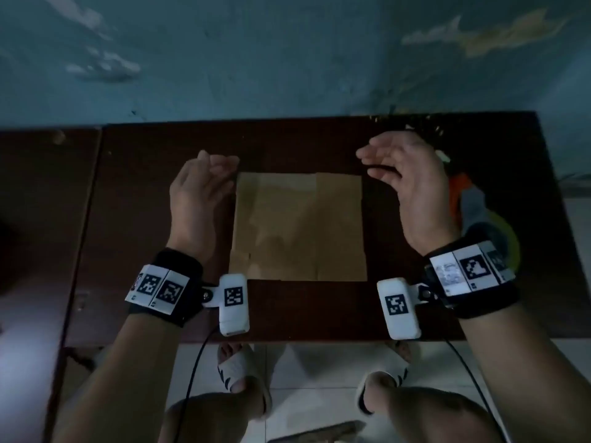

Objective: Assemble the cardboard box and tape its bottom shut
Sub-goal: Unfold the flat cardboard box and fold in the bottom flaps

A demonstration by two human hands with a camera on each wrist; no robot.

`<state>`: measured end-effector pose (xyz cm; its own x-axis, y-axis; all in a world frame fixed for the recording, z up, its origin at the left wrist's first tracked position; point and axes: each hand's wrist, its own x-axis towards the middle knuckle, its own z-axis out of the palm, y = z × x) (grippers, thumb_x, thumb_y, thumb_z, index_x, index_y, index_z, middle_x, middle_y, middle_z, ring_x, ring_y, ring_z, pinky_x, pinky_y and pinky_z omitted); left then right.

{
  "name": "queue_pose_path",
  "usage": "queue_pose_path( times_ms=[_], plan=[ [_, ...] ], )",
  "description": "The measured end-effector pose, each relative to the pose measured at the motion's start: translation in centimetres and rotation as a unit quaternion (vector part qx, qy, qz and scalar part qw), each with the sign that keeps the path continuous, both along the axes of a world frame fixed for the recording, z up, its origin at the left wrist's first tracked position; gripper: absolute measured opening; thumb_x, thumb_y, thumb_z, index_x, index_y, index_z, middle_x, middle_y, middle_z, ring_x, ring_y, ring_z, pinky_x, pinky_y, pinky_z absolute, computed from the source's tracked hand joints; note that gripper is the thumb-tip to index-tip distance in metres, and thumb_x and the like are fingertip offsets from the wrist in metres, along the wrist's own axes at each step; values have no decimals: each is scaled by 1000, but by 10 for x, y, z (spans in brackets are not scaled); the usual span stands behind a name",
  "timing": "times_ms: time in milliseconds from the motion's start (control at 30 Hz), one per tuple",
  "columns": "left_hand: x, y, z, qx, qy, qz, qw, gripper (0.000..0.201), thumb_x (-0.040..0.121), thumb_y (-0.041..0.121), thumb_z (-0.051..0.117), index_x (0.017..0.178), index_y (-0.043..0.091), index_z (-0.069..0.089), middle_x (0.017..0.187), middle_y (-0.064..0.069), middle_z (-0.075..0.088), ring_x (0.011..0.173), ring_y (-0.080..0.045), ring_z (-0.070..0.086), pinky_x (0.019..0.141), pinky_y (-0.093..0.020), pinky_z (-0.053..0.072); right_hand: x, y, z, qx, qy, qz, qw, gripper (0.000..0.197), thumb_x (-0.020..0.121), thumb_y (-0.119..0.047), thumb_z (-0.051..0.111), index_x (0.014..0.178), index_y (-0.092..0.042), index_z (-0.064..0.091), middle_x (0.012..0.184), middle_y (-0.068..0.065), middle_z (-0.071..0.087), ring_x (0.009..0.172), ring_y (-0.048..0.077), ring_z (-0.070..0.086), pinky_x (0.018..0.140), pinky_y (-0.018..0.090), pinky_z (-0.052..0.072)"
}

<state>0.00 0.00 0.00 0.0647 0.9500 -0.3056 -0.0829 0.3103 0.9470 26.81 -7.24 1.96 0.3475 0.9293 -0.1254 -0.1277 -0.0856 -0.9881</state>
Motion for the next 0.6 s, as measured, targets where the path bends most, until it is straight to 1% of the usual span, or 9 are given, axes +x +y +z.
queue_pose_path(
  times_ms=[67, 133, 200, 300, 367, 467, 500, 600],
  plan=[
    [-3, -2, -18, 3, -5, 9, 1000, 44, 101, 42, 47, 121, 4, 58, 129, -18, 68, 123, -26, 65, 106, -40, 49, -2, -2, -15, -2, 0, -7, 1000, 43, 94, -38, 37, 111, -7, 61, 109, 11, 71, 105, 21, 65, 91, 33, 51],
    [-5, -5, -34, 2, -10, 2, 1000, 44, 101, 42, 48, 121, 5, 57, 131, -18, 67, 124, -27, 64, 107, -38, 49, -4, -6, -33, -3, -9, -10, 1000, 44, 94, -37, 35, 113, -5, 60, 110, 11, 71, 106, 20, 64, 91, 31, 51],
    [-8, -7, -51, 11, -15, 3, 1000, 43, 101, 42, 47, 123, 6, 56, 133, -18, 66, 125, -26, 63, 110, -39, 47, -5, -9, -50, 4, -16, -13, 1000, 44, 95, -37, 34, 113, -5, 60, 110, 10, 71, 105, 19, 64, 91, 32, 50],
    [-14, -6, -62, 38, -33, 8, 999, 43, 103, 41, 45, 126, 6, 54, 134, -17, 66, 126, -25, 63, 113, -43, 44, -6, -11, -68, 18, -21, -17, 999, 46, 98, -39, 32, 113, -7, 61, 111, 9, 72, 107, 19, 65, 94, 33, 50],
    [-16, -6, -65, 57, -41, 7, 998, 42, 105, 40, 43, 127, 6, 54, 135, -16, 66, 126, -24, 63, 114, -44, 44, -7, -13, -77, 33, -25, -19, 999, 47, 99, -39, 31, 114, -7, 62, 113, 10, 71, 109, 20, 64, 94, 33, 49],
    [-19, -7, -69, 79, -57, 3, 995, 34, 106, 38, 43, 120, 11, 59, 136, -12, 66, 128, -21, 62, 113, -42, 43, -8, -16, -87, 63, -25, -20, 997, 43, 101, -37, 30, 110, -11, 63, 113, 8, 71, 110, 20, 64, 95, 33, 49],
    [-19, -7, -69, 85, -55, 0, 995, 33, 106, 37, 44, 120, 12, 60, 136, -9, 66, 128, -18, 62, 113, -41, 42, -8, -17, -88, 70, -25, -20, 997, 42, 102, -37, 30, 109, -12, 63, 114, 8, 71, 110, 20, 64, 96, 34, 48],
    [-22, -11, -74, 102, -43, -9, 994, 42, 105, 36, 46, 137, 11, 57, 136, 0, 67, 127, -10, 62, 112, -36, 42, -7, -19, -94, 92, -22, -28, 995, 43, 100, -40, 32, 110, -12, 64, 117, 8, 71, 112, 19, 63, 100, 37, 45]
  ],
)
